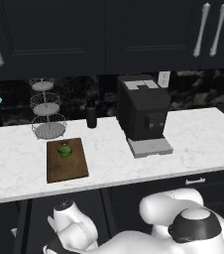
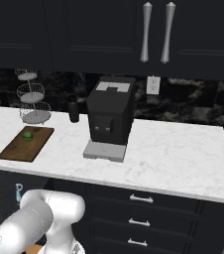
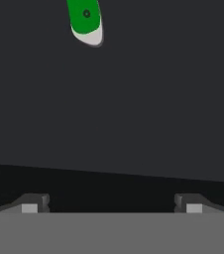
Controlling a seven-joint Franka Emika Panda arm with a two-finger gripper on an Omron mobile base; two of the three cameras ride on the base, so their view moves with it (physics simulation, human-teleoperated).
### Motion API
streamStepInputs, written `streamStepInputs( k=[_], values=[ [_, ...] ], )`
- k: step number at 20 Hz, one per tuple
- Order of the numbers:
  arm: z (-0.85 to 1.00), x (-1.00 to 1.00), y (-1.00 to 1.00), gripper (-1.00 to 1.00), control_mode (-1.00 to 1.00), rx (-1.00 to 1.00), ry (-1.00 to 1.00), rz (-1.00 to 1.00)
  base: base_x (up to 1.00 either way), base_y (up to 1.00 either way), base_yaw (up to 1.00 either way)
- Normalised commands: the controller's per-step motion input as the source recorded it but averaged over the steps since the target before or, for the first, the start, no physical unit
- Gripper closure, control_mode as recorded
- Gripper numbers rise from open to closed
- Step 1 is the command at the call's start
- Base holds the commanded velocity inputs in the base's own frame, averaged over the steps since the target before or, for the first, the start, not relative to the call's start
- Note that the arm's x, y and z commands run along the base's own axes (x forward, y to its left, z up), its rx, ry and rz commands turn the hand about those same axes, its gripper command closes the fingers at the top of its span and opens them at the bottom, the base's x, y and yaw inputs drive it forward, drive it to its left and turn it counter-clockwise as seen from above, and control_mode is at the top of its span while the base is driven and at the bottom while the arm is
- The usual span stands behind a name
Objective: Place the appropriate cutting tool for cutting the avocado skin on the cutting board.
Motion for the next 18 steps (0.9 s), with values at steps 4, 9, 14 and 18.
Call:
streamStepInputs(
  k=[4,9,14,18],
  values=[
    [0.19,-0.60,0.00,-1.00,-1.00,0.00,0.06,0.00,0.00,0.00,0.00],
    [0.47,0.35,0.02,-1.00,-1.00,0.00,0.04,0.00,0.00,0.00,0.00],
    [0.36,0.80,0.11,-1.00,-1.00,0.00,0.00,0.03,0.00,0.00,0.00],
    [0.04,0.46,0.34,-1.00,-1.00,0.00,0.00,0.03,0.00,0.00,0.00]
  ],
)
